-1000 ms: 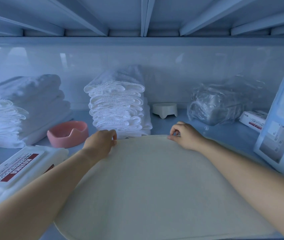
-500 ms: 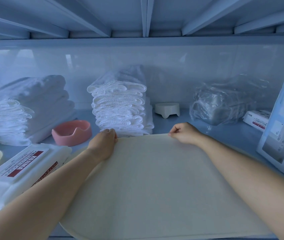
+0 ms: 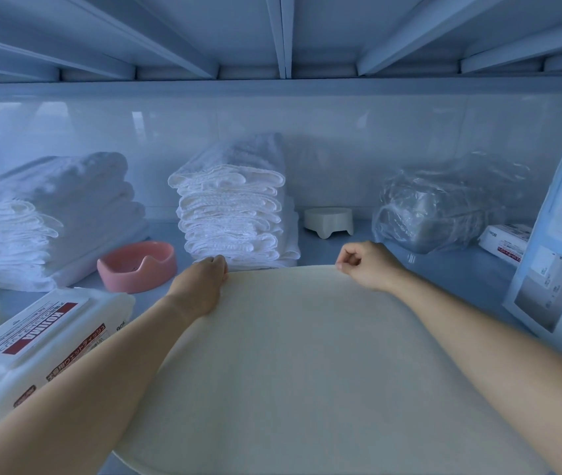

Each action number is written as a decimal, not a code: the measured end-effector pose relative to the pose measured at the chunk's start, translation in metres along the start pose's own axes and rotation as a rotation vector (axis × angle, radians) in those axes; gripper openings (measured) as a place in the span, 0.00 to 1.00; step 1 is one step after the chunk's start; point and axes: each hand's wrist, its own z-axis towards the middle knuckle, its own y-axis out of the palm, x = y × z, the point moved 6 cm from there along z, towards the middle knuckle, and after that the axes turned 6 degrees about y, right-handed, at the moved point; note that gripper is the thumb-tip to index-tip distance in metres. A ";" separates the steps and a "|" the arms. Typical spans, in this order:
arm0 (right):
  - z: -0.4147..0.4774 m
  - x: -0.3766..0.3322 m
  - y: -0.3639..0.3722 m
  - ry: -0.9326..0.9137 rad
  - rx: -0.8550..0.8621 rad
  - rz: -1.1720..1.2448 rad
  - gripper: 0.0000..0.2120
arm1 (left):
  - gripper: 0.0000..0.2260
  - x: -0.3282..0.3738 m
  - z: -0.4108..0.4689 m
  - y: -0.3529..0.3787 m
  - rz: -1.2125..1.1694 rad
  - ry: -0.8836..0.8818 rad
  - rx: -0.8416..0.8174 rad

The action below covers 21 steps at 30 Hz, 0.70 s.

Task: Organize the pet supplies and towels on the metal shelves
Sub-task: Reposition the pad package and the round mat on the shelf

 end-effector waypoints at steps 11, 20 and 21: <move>0.001 0.008 0.000 -0.014 0.056 -0.085 0.09 | 0.04 -0.001 0.003 0.002 -0.035 0.048 0.009; -0.003 0.022 0.015 -0.024 -0.003 -0.039 0.05 | 0.06 -0.002 0.003 0.002 0.015 0.057 -0.069; -0.005 0.022 0.013 -0.042 0.002 -0.035 0.05 | 0.07 -0.003 0.003 0.001 0.015 0.058 -0.066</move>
